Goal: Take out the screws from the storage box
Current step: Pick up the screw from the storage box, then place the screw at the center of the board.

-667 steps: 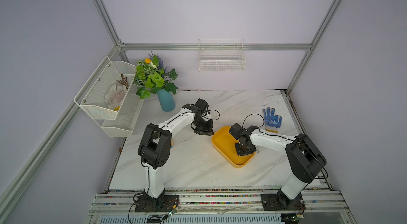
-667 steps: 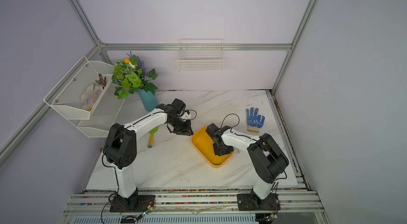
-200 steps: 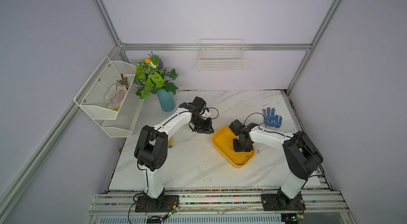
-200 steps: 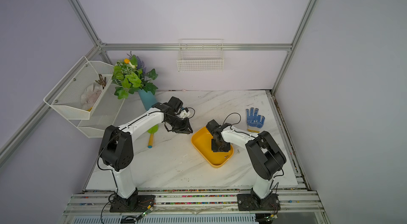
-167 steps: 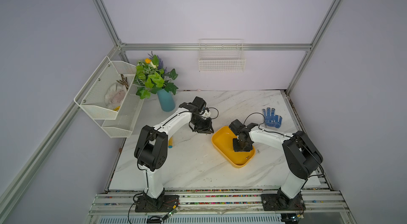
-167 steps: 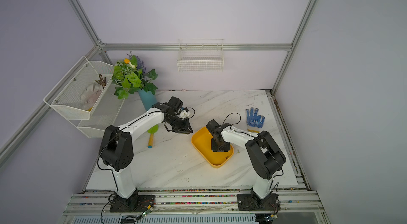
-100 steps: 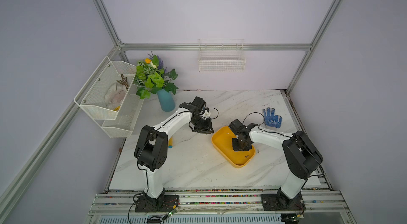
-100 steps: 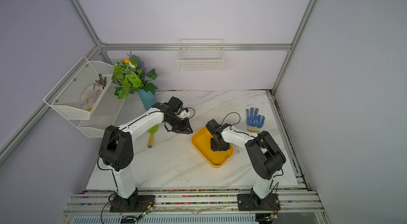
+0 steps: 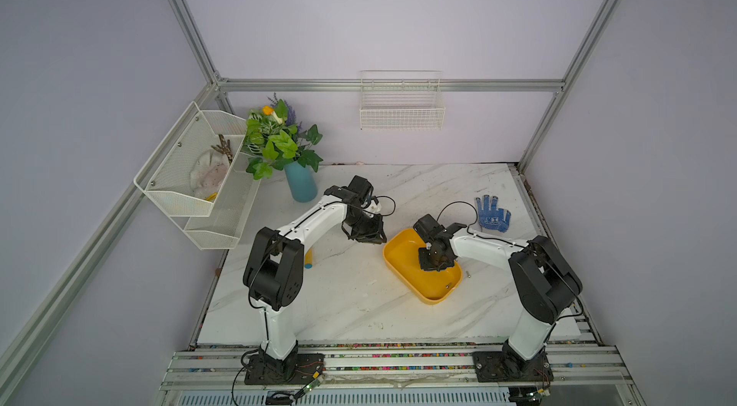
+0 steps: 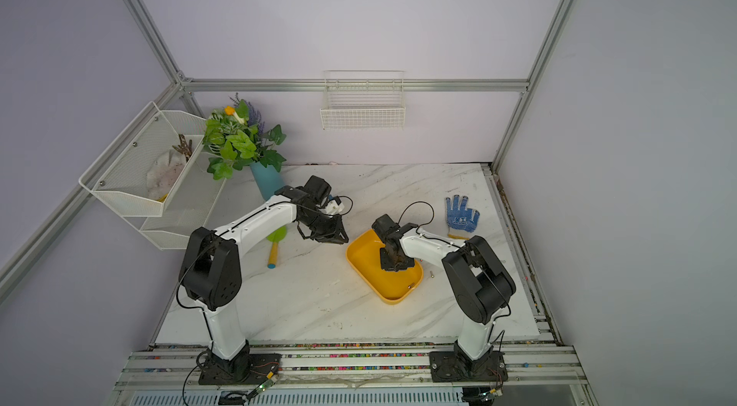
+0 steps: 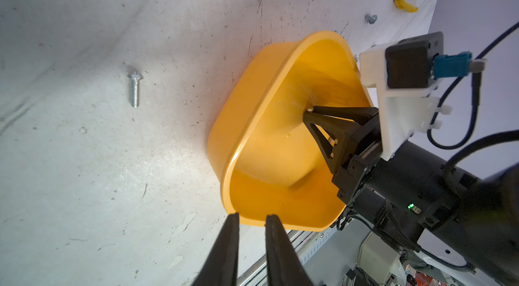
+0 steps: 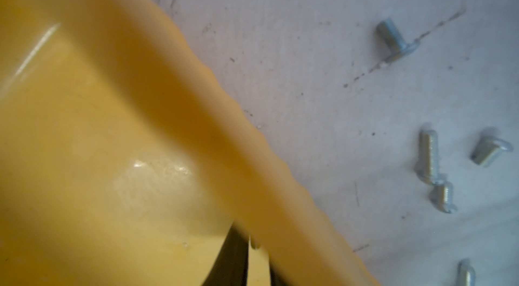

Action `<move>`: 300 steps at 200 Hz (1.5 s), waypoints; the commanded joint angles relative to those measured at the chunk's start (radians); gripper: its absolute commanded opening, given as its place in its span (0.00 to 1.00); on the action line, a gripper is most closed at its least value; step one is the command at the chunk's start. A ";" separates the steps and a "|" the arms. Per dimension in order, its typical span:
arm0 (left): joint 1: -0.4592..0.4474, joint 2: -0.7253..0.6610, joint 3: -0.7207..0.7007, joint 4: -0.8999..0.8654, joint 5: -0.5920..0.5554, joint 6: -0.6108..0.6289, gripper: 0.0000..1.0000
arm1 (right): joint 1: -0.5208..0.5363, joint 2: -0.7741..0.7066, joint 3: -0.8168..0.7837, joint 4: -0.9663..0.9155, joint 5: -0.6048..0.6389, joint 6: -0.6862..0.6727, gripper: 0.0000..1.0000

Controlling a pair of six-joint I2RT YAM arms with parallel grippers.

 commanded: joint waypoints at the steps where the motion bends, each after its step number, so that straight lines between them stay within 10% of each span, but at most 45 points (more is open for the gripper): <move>1: 0.004 -0.017 -0.022 -0.027 0.002 0.021 0.23 | -0.010 0.077 -0.055 0.027 -0.025 -0.008 0.11; 221: 0.004 -0.043 -0.003 -0.047 -0.022 0.017 0.23 | -0.004 -0.158 0.080 -0.123 0.030 -0.102 0.00; 300: 0.020 -0.034 0.048 -0.075 -0.032 0.037 0.23 | -0.255 -0.276 0.122 -0.186 0.070 -0.226 0.00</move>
